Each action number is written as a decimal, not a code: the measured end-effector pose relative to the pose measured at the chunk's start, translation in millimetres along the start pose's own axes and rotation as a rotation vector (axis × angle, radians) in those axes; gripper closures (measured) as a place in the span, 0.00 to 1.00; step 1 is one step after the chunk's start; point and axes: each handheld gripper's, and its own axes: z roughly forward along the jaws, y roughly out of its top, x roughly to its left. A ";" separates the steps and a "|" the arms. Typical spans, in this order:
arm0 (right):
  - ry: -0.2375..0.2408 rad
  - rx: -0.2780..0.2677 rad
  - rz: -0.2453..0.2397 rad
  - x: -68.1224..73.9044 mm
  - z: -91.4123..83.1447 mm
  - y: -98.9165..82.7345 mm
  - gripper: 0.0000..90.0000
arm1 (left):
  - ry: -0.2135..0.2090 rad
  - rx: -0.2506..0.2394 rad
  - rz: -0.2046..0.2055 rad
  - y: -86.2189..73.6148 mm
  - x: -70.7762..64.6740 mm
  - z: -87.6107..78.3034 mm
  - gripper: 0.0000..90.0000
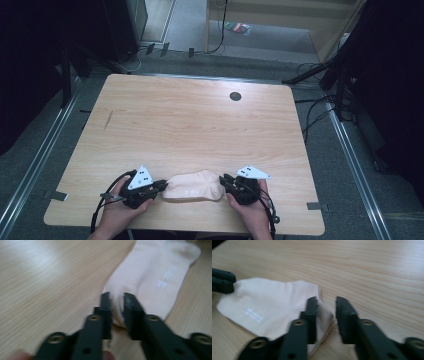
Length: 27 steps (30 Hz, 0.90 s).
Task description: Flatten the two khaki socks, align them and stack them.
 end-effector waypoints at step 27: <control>0.070 0.030 -0.028 9.5 7.7 -4.1 0.71 | -0.161 -0.069 -0.053 -9.2 6.1 8.2 0.64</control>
